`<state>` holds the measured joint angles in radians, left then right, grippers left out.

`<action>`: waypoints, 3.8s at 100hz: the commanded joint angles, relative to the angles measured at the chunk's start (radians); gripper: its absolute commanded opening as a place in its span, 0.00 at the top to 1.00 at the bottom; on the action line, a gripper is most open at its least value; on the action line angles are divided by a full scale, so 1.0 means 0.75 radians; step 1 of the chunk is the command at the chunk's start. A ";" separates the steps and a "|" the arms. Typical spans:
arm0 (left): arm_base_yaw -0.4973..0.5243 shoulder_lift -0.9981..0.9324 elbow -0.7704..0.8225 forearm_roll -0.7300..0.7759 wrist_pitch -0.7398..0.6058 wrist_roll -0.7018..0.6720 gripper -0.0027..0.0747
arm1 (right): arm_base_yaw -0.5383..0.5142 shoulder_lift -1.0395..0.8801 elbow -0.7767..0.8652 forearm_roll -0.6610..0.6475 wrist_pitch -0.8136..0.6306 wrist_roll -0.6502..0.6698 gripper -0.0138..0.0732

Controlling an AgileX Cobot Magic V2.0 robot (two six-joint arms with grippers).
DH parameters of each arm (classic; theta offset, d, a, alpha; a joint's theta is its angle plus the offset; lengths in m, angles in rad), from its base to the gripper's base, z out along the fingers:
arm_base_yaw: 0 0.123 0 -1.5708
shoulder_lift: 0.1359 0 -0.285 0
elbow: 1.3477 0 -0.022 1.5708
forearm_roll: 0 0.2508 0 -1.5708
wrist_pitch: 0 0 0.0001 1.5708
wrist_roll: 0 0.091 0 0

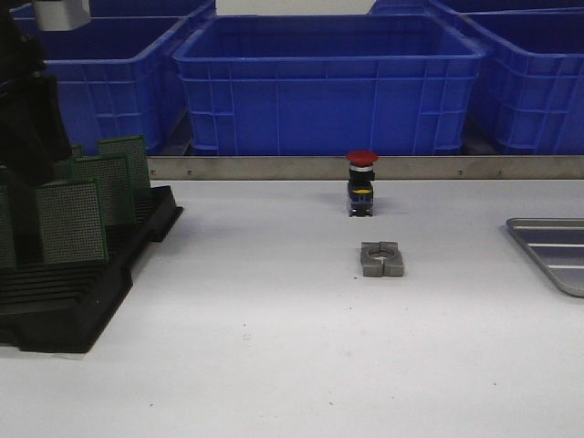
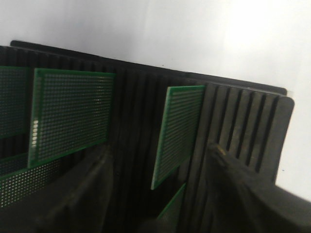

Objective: Place circuit board on tray

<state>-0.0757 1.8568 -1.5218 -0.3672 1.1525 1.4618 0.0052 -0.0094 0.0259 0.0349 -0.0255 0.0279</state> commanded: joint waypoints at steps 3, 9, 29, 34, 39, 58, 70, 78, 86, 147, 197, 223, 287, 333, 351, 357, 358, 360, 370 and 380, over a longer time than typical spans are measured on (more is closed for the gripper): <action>-0.002 -0.052 -0.039 -0.052 -0.054 0.003 0.45 | -0.001 -0.030 -0.018 -0.014 -0.108 -0.004 0.92; -0.002 -0.047 -0.039 -0.052 -0.057 0.003 0.45 | -0.001 -0.030 -0.018 -0.014 -0.108 -0.004 0.92; -0.002 -0.009 -0.039 -0.054 -0.048 0.003 0.45 | -0.001 -0.030 -0.018 -0.014 -0.108 -0.004 0.92; -0.002 0.005 -0.039 -0.055 -0.035 0.003 0.45 | -0.001 -0.030 -0.018 -0.014 -0.108 -0.004 0.92; -0.002 0.020 -0.039 -0.057 -0.017 0.003 0.45 | -0.001 -0.030 -0.018 -0.014 -0.108 -0.004 0.92; -0.002 0.050 -0.039 -0.086 0.016 0.003 0.45 | -0.001 -0.030 -0.018 -0.014 -0.108 -0.004 0.92; -0.002 0.050 -0.039 -0.101 0.016 0.003 0.47 | -0.001 -0.030 -0.018 -0.014 -0.108 -0.004 0.92; -0.002 0.050 -0.039 -0.103 0.016 0.003 0.51 | -0.001 -0.030 -0.018 -0.014 -0.108 -0.004 0.92; -0.002 0.050 -0.039 -0.103 0.019 0.003 0.57 | -0.001 -0.030 -0.018 -0.014 -0.108 -0.004 0.92; -0.002 0.047 -0.100 -0.129 0.168 0.003 0.99 | -0.001 -0.030 -0.018 -0.014 -0.108 -0.004 0.92; -0.013 -0.113 -0.150 -0.481 0.168 -0.021 0.99 | -0.001 -0.030 -0.018 -0.014 -0.108 -0.004 0.92; -0.188 -0.270 -0.141 -0.505 0.166 -0.127 0.99 | -0.001 -0.030 -0.018 -0.014 -0.108 -0.004 0.92; -0.673 -0.299 -0.087 -0.535 0.166 -0.369 0.99 | -0.001 -0.030 -0.018 -0.014 -0.185 -0.004 0.92; -0.682 -0.299 -0.087 -0.583 0.166 -0.369 0.99 | -0.001 0.110 -0.546 0.172 0.435 0.011 0.92; -0.682 -0.299 -0.087 -0.583 0.166 -0.369 0.99 | -0.001 0.339 -0.790 0.180 0.767 0.011 0.92; -0.682 -0.299 -0.087 -0.583 0.166 -0.369 0.99 | -0.001 0.409 -0.841 0.195 0.827 0.011 0.92; -0.682 -0.299 -0.087 -0.583 0.166 -0.369 0.99 | -0.001 0.416 -0.845 0.199 0.831 0.011 0.92; -0.682 -0.299 -0.087 -0.583 0.166 -0.369 0.99 | -0.001 0.436 -0.856 0.203 0.840 0.011 0.92; -0.682 -0.299 -0.087 -0.583 0.166 -0.369 0.99 | -0.001 0.505 -0.871 0.227 0.863 0.011 0.92; -0.682 -0.299 -0.087 -0.583 0.166 -0.369 0.99 | -0.001 0.538 -0.871 0.227 0.866 0.011 0.92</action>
<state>-0.5776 1.6810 -1.5625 -0.7393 1.2353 1.1944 0.0052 0.3589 -0.5933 0.1904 0.6771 0.0381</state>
